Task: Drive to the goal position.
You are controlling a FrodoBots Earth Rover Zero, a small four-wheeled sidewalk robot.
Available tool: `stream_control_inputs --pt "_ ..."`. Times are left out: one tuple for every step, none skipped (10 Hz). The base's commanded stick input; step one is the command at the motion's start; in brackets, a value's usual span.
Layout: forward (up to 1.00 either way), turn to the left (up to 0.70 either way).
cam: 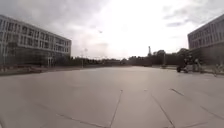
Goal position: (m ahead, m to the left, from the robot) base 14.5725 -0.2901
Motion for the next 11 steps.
stream_control_inputs --pt "0.7 0.0" --pt "0.7 0.0" --pt "0.7 0.0" --pt "0.7 0.0" --pt "0.7 0.0" --pt "0.7 0.0" --pt "0.7 0.0" --pt "0.7 0.0" --pt "0.7 0.0" --pt "0.7 0.0" --pt "0.7 0.0"
